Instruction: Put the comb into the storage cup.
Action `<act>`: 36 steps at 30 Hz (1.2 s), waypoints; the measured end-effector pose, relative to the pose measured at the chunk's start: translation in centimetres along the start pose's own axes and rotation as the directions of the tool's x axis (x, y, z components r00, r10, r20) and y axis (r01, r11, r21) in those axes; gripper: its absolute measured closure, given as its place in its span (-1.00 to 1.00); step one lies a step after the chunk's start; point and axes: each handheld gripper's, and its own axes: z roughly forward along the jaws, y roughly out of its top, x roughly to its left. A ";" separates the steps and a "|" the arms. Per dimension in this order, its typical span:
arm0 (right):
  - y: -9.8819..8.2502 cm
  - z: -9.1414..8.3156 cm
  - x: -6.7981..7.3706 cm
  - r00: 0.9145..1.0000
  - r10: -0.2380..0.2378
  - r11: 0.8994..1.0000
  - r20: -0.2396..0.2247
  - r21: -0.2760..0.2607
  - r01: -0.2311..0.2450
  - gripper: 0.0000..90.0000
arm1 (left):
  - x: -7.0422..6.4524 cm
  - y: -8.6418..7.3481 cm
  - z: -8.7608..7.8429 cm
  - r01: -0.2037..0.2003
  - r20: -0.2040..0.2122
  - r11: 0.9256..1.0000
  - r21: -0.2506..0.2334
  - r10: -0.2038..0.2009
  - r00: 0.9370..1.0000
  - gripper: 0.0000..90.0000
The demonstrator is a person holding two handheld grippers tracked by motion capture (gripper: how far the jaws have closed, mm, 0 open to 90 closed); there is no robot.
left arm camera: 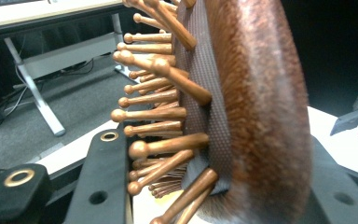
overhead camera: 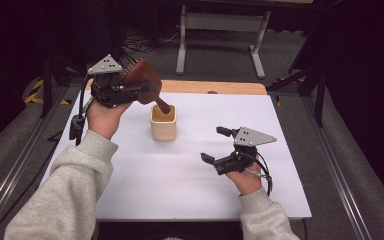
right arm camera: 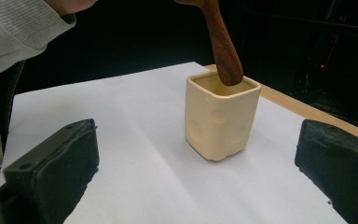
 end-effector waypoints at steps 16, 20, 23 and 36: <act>-0.1 0.0 0.0 1.000 -0.003 1.000 0.001 0.004 0.003 -0.99 | 0.9 -0.8 1.8 0.036 -0.013 0.999 0.032 -0.036 0.999 0.23; -0.1 0.0 0.0 1.000 0.000 1.000 0.001 0.007 0.000 -0.99 | 1.1 -1.2 2.3 0.049 -0.009 0.998 0.051 -0.048 0.999 0.23; -0.1 0.0 -0.1 1.000 0.001 1.000 0.001 0.006 -0.001 -0.99 | 1.4 -1.5 2.8 0.067 -0.005 0.995 0.069 -0.066 0.998 0.22; -0.2 -0.1 -0.2 1.000 -0.001 1.000 0.004 0.005 0.001 -0.99 | 1.9 -2.6 4.2 0.109 0.015 0.988 0.110 -0.111 0.994 0.21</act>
